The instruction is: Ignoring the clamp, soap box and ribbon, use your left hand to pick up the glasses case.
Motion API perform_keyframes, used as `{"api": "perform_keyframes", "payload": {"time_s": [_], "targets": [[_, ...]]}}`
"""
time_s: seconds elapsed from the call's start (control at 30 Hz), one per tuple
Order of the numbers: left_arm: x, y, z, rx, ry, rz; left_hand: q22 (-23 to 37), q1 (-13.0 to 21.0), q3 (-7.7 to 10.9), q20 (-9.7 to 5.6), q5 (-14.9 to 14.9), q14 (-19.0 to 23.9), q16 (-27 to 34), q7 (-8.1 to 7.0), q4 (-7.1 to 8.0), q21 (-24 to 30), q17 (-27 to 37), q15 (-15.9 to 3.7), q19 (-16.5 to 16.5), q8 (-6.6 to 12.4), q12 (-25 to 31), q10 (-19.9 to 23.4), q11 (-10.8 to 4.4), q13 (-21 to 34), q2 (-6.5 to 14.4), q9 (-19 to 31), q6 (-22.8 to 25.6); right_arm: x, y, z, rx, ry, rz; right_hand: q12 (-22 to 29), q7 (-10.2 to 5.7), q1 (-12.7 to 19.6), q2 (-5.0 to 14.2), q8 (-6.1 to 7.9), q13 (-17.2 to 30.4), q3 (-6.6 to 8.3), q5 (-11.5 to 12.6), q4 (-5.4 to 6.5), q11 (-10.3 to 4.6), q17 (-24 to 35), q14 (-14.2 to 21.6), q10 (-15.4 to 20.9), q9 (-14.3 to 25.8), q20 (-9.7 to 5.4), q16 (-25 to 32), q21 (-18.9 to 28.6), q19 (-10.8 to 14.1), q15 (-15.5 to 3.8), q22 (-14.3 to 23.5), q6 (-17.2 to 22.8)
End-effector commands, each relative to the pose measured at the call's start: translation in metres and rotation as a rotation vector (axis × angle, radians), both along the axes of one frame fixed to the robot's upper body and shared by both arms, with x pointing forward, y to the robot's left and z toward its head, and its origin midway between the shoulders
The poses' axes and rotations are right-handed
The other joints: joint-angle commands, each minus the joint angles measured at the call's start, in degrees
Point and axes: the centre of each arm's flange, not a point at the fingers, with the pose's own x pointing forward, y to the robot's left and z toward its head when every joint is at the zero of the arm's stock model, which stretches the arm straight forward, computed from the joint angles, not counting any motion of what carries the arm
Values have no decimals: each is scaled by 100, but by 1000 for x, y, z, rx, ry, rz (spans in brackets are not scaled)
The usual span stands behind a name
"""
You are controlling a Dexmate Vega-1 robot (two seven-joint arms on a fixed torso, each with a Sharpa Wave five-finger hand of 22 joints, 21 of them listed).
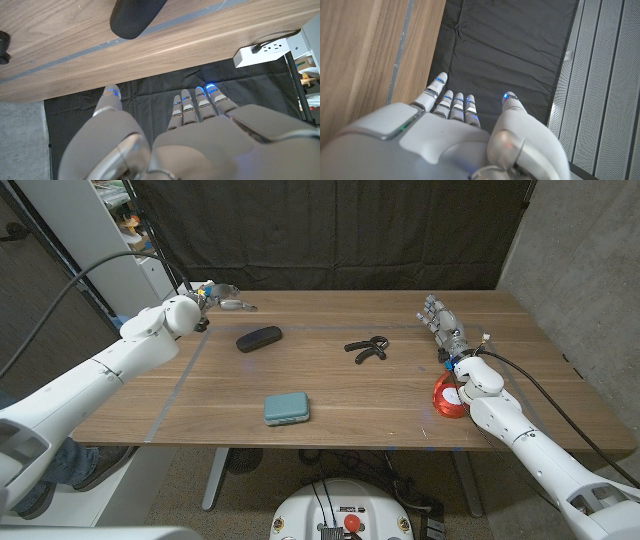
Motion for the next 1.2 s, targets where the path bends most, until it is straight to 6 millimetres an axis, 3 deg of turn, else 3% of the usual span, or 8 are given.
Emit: {"api": "perform_keyframes", "payload": {"time_s": [0.03, 0.57, 1.2], "targets": [[7, -2, -4, -1, 9, 8, 32, 26, -35, 50, 27, 45, -20, -5, -2, 3, 15, 17, 11, 3, 27, 30, -12, 12, -23, 32, 53, 2, 4, -1, 8, -4, 10, 40, -19, -35, 25, 22, 2, -2, 14, -36, -15, -5, 63, 65, 4, 10, 54, -13, 30, 16, 34, 20], [9, -5, -10, 12, 15, 22, 33, 52, -57, 64, 56, 62, -24, -14, -1, -6, 15, 24, 19, -3, 25, 34, -15, 21, -34, 32, 54, 4, 6, 11, 6, -35, 21, 43, -17, -41, 27, 23, 2, -4, 13, -41, -18, -6, 72, 79, 4, 4, 54, -10, 45, 10, 34, 24], [30, -24, -20, 24, 48, -13, 34, 90, -86, 54, 94, 95, -25, -6, 2, -17, 16, 27, 31, 0, 36, 75, -25, 35, -43, 34, 81, 0, 1, 14, 5, -44, 21, 50, -17, -50, 33, 27, 2, -5, 13, -44, -7, -6, 102, 106, 4, 6, 64, -7, 63, 19, 34, 35]]}}
